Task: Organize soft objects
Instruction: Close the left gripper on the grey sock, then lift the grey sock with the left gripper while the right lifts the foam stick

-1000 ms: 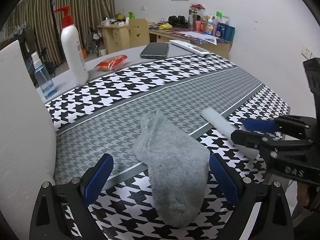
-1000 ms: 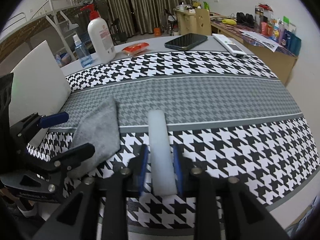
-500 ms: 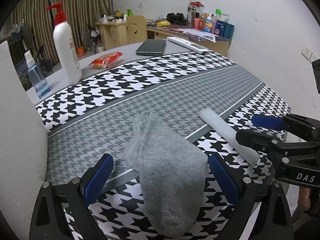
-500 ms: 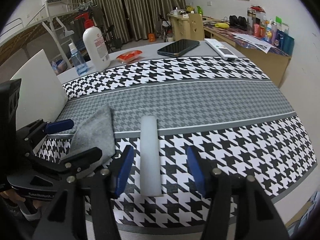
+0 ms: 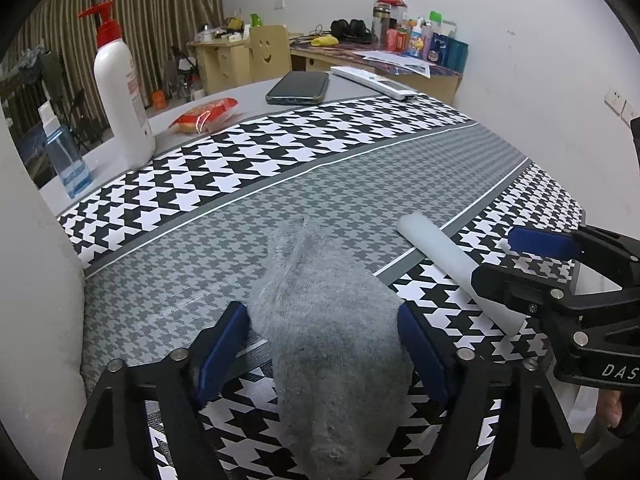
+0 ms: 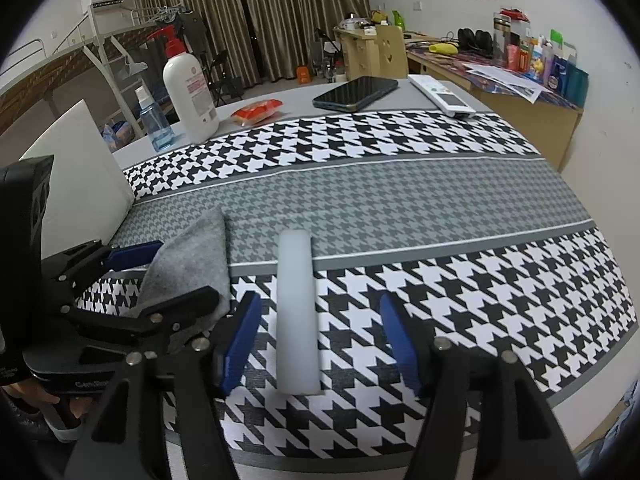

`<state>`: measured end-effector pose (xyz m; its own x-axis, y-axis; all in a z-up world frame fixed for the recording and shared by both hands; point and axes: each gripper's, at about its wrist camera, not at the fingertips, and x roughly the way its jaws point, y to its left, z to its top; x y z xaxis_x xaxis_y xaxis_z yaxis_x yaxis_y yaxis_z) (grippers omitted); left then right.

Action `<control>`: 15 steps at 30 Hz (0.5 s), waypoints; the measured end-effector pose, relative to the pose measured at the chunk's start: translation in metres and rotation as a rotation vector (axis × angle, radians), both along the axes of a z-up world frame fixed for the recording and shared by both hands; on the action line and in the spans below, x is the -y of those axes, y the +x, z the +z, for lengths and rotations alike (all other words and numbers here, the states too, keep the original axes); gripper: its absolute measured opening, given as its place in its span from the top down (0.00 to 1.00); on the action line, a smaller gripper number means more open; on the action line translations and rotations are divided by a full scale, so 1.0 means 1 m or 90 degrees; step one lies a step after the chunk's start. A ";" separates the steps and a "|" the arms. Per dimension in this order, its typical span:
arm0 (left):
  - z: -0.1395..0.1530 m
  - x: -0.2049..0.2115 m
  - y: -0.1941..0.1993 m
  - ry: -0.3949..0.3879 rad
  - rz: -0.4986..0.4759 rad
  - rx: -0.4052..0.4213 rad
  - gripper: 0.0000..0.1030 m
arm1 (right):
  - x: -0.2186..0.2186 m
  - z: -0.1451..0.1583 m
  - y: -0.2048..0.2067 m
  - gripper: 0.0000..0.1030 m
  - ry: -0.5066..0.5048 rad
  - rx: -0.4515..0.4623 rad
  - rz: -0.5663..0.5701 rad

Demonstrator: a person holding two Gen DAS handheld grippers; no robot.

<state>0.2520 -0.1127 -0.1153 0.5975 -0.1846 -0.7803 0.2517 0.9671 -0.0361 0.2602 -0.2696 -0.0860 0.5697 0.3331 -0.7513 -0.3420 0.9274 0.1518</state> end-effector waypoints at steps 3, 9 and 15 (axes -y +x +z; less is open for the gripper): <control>0.001 0.001 0.000 0.001 0.001 0.003 0.39 | 0.000 -0.001 -0.001 0.31 -0.002 0.002 0.001; 0.004 0.001 0.004 -0.011 0.000 0.001 0.80 | -0.001 -0.004 -0.002 0.30 -0.010 -0.002 -0.003; 0.015 -0.001 -0.001 -0.015 -0.002 0.024 0.81 | -0.007 -0.004 -0.003 0.30 -0.018 0.002 0.005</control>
<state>0.2507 -0.1116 -0.1006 0.6261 -0.2047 -0.7524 0.2557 0.9655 -0.0499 0.2573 -0.2621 -0.0904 0.5701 0.3165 -0.7582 -0.3495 0.9286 0.1249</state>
